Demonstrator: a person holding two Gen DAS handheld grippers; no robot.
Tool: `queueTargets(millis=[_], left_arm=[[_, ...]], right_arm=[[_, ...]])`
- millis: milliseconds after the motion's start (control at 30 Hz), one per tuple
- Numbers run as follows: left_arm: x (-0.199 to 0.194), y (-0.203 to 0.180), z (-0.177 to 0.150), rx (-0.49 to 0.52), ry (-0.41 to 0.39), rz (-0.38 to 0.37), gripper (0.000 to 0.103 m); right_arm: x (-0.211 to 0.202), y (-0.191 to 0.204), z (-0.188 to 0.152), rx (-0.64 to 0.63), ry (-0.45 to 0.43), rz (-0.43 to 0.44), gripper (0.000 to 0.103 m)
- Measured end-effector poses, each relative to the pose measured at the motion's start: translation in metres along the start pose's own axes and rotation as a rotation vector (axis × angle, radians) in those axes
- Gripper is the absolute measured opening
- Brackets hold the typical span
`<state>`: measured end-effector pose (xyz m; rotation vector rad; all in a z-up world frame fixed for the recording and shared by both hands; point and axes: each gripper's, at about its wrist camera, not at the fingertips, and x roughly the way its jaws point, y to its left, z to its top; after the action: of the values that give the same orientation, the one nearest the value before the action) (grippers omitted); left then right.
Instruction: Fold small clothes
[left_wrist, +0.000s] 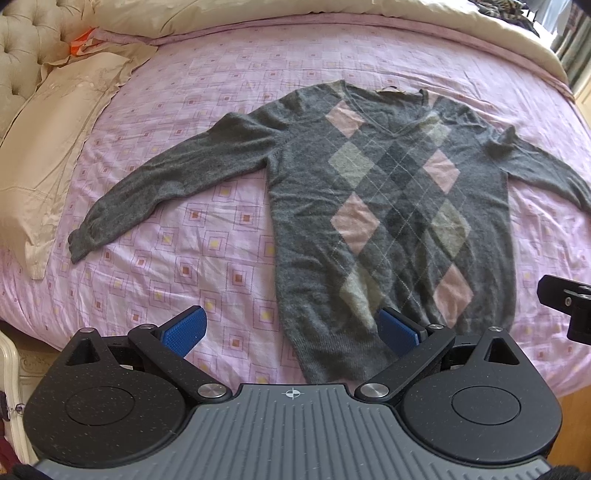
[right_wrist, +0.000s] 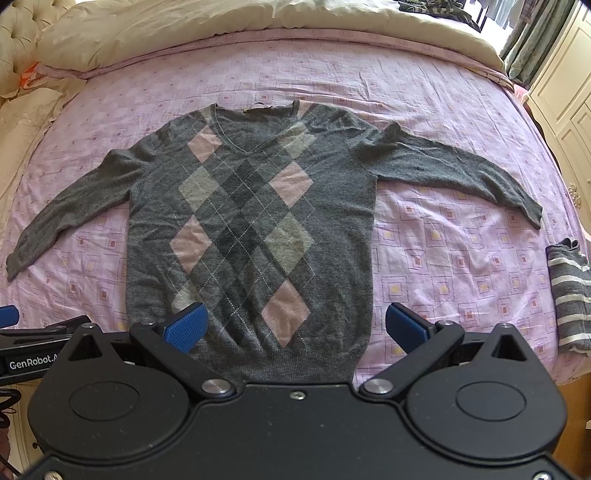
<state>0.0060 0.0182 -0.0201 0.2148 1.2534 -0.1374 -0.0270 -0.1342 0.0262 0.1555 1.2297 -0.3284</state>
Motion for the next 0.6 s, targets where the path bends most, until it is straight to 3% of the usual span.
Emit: queueTargets(millis=[600], left_arm=[[-0.0005, -0.0039, 0.0002, 0.018, -0.002, 0.005, 0.101]], right_arm=[[-0.0004, 0.0003, -0.0005, -0.005, 0.005, -0.010, 0.102]])
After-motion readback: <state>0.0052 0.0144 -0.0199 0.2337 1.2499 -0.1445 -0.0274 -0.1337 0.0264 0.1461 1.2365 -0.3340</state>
